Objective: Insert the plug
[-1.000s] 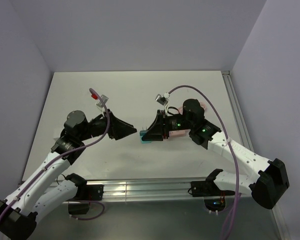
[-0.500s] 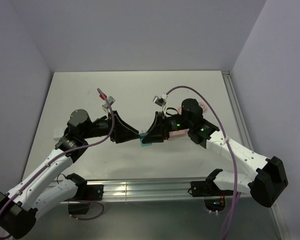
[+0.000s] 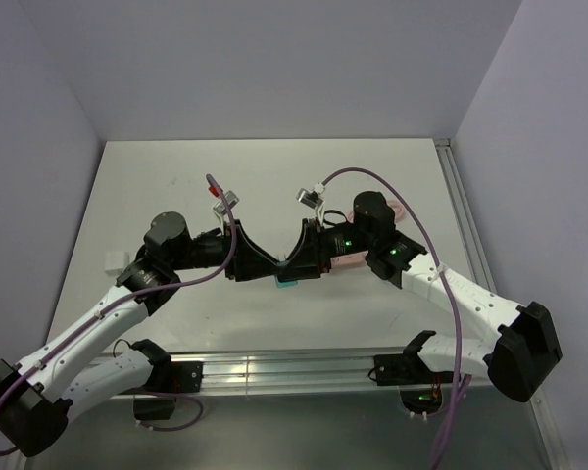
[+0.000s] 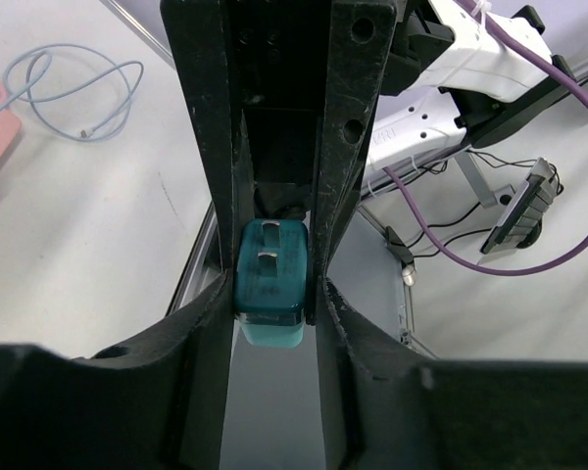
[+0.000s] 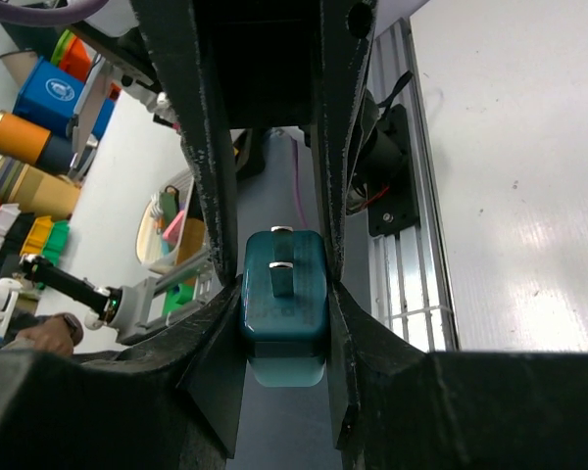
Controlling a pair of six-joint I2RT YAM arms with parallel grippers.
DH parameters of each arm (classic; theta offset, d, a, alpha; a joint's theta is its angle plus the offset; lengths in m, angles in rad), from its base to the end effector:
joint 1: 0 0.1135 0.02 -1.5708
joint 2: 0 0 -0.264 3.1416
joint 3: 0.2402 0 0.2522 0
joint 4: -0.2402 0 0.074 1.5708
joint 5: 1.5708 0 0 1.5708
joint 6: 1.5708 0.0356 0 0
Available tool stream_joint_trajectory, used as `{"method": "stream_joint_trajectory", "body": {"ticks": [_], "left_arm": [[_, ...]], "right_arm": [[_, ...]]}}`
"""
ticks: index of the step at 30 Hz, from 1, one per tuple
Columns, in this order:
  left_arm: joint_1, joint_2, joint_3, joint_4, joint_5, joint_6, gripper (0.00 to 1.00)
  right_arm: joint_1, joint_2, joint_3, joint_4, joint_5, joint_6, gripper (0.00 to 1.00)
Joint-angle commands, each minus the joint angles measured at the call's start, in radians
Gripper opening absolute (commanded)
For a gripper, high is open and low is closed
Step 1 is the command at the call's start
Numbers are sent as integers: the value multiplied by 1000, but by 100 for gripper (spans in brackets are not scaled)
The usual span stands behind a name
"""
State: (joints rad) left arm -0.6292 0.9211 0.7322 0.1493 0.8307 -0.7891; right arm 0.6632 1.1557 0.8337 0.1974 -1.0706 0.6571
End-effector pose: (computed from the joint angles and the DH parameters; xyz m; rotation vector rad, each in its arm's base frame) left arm 0.1544 -0.1449 0.3328 0.6025 1.8122 -1.6890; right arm 0.1819 0.1818 0.3232 -0.9414 1.7854 1.8056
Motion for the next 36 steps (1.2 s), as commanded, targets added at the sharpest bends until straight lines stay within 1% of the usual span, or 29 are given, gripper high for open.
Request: {"method": "stream_joint_trajectory", "body": {"ticks": [1, 2, 3, 4, 5, 6, 8, 9, 10, 11, 12, 13, 15, 16, 17, 18, 22, 24, 25, 26, 27, 28, 29, 30, 32, 33, 36], "left_arm": [[-18, -8, 35, 55, 21, 10, 36], [-17, -11, 33, 59, 24, 7, 31], [-18, -13, 30, 62, 24, 4, 18], [-17, -13, 32, 59, 22, 1, 7], [-18, -13, 33, 53, 16, 2, 1], [-17, -13, 33, 50, 13, 4, 0], [-18, -18, 38, 30, -16, 5, 0], [-18, -22, 42, 10, -43, 8, 0], [-17, -27, 44, -7, -95, 7, 0], [-18, -30, 41, -8, -111, -1, 0], [-18, -39, 41, -11, -132, -5, 0], [-18, -44, 39, -17, -183, -10, 0], [-17, -59, 41, -31, -241, -36, 0], [-17, -64, 41, -30, -264, -47, 0], [-17, -70, 41, -24, -309, -74, 0], [-18, -76, 42, -21, -323, -85, 0], [-18, -82, 46, -2, -390, -136, 0], [-18, -103, 1, 80, -419, -186, 0], [-18, -114, -20, 114, -429, -208, 0], [-18, -137, -42, 148, -444, -255, 0], [-18, -149, -91, 235, -473, -281, 0], [-18, -160, -120, 280, -490, -309, 0], [-18, -185, -146, 324, -510, -359, 0], [-18, -194, -189, 385, -556, -381, 0], [-21, -211, -214, 415, -591, -418, 0], [-23, -214, -215, 418, -625, -417, 0], [-43, -220, -208, 404, -686, -404, 0]], "right_arm": [[-2, -7, 51, 43, 14, -4, 0], [-4, -7, 51, 46, 12, 1, 0], [-4, -5, 51, 50, 14, 1, 0], [-4, -5, 51, 50, 12, 1, 0], [-4, -2, 51, 54, 9, 6, 0], [-4, -2, 51, 63, 6, 9, 5], [-4, -2, 53, 62, 4, 4, 18], [-2, -2, 56, 50, 6, -2, 32], [-4, -2, 59, 43, 11, -10, 38], [-4, -5, 61, 39, 17, -13, 44], [-2, -5, 62, 28, 21, -19, 57], [-4, -7, 67, 19, 26, -24, 63], [-4, -14, 76, -19, 52, -51, 71], [-5, -16, 79, -29, 66, -59, 77], [-7, -25, 79, -36, 87, -69, 79], [-10, -27, 79, -39, 93, -68, 82], [-17, -42, 52, -13, 127, -39, 82], [-27, -62, 33, 31, 176, -14, 81], [-28, -77, -3, 66, 199, 43, 81], [-30, -83, -27, 114, 219, 82, 80], [-28, -91, -51, 220, 263, 122, 78], [-30, -105, -105, 275, 291, 204, 77], [-28, -112, -131, 331, 313, 240, 75], [-28, -116, -154, 417, 342, 269, 72], [-25, -126, -195, 465, 408, 318, 68], [-25, -129, -202, 468, 423, 326, 66], [-10, -129, -211, 493, 468, 349, 63]]}}
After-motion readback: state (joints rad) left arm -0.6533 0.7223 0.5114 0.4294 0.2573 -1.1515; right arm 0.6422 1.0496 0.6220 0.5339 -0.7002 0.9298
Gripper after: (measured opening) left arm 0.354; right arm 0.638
